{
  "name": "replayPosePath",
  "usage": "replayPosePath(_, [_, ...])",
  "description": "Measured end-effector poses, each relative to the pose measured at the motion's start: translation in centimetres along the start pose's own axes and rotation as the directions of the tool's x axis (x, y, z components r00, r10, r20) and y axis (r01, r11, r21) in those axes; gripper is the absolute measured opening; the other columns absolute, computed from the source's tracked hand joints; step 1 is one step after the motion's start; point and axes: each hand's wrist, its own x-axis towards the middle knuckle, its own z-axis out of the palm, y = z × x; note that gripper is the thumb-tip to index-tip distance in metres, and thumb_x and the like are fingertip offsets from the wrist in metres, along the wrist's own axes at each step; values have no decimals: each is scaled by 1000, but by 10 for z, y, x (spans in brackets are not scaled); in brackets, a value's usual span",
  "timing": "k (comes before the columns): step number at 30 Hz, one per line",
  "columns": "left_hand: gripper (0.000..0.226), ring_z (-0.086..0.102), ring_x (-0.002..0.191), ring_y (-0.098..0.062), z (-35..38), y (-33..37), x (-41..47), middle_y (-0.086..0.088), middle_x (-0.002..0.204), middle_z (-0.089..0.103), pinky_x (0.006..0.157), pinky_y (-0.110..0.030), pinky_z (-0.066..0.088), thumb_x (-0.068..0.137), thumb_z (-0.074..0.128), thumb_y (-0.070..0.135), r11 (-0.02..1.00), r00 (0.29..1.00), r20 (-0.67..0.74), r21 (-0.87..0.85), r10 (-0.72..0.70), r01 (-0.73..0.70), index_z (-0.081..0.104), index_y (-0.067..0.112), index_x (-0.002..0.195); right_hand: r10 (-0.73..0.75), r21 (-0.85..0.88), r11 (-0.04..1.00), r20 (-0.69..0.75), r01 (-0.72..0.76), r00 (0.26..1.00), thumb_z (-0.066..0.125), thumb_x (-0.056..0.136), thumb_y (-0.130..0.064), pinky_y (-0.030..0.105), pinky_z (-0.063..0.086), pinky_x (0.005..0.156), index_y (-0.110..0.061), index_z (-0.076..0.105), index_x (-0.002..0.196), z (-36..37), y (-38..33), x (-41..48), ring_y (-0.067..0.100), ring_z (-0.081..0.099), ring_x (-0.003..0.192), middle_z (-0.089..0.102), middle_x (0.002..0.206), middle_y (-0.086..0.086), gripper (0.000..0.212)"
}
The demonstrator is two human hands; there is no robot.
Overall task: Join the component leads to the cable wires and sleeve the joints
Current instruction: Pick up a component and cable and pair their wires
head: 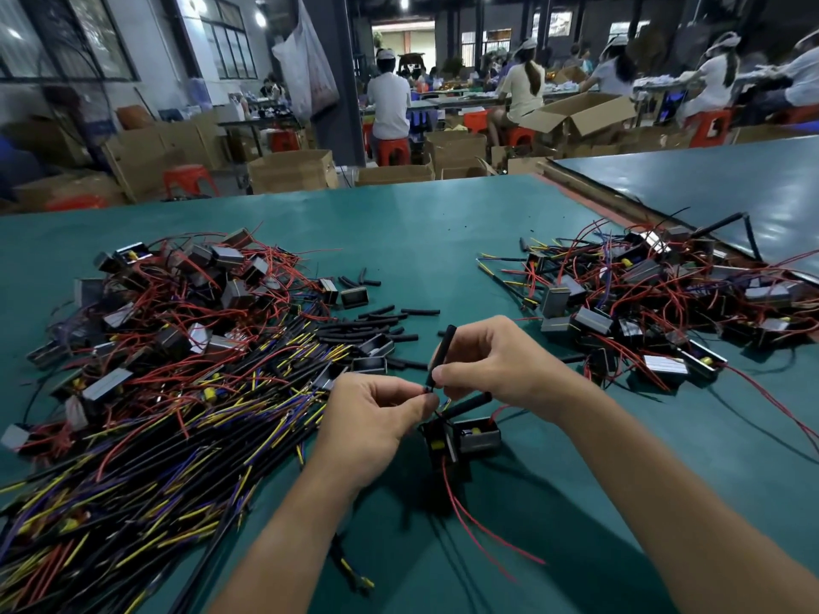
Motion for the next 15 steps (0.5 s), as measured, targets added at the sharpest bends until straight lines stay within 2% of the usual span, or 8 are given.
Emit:
replayPosePath(3, [12, 54, 50, -4, 1, 2, 0, 2, 59, 69, 51, -17, 46, 74, 80, 5, 999, 999, -15, 31, 28, -28, 77, 15, 67, -4, 5, 1000, 23, 4, 1000, 69, 83, 4, 34, 52, 64, 5, 70, 80, -4, -1, -1, 22, 59, 62, 66, 67, 15, 3])
replayPosePath(6, [13, 57, 52, -7, 3, 5, -1, 1, 58, 68, 55, -23, 51, 70, 83, 4, 999, 999, -40, 16, 34, -33, 74, 12, 67, -7, -14, 1000, 30, 7, 1000, 69, 83, 4, 32, 52, 63, -2, 71, 76, -7, -2, -1, 19, 60, 60, 66, 64, 10, 9])
replayPosePath(11, [18, 59, 54, -17, 4, 6, -3, -15, 64, 70, 57, -35, 54, 66, 86, 3, 998, 994, -92, 36, 61, -58, 69, 3, 72, 3, 14, 1000, 47, -4, 999, 70, 83, 4, 28, 53, 63, -5, 72, 76, -6, -1, -1, 17, 61, 59, 67, 63, 6, 12])
replayPosePath(13, [20, 59, 54, -18, 3, 6, -2, -17, 66, 69, 57, -35, 53, 66, 86, 4, 996, 991, -107, 59, 77, -71, 67, 3, 73, 5, 25, 1000, 46, -6, 999, 70, 83, 3, 31, 54, 65, -4, 72, 77, -7, -2, 0, 18, 62, 60, 69, 66, 9, 10])
replayPosePath(15, [23, 58, 55, -18, 3, 7, -3, -16, 66, 69, 58, -35, 53, 67, 86, 5, 994, 989, -117, 67, 89, -81, 64, 3, 75, 11, 37, 999, 53, -13, 999, 71, 84, 3, 27, 55, 63, -5, 72, 76, -9, -3, 0, 16, 63, 60, 70, 67, 8, 11])
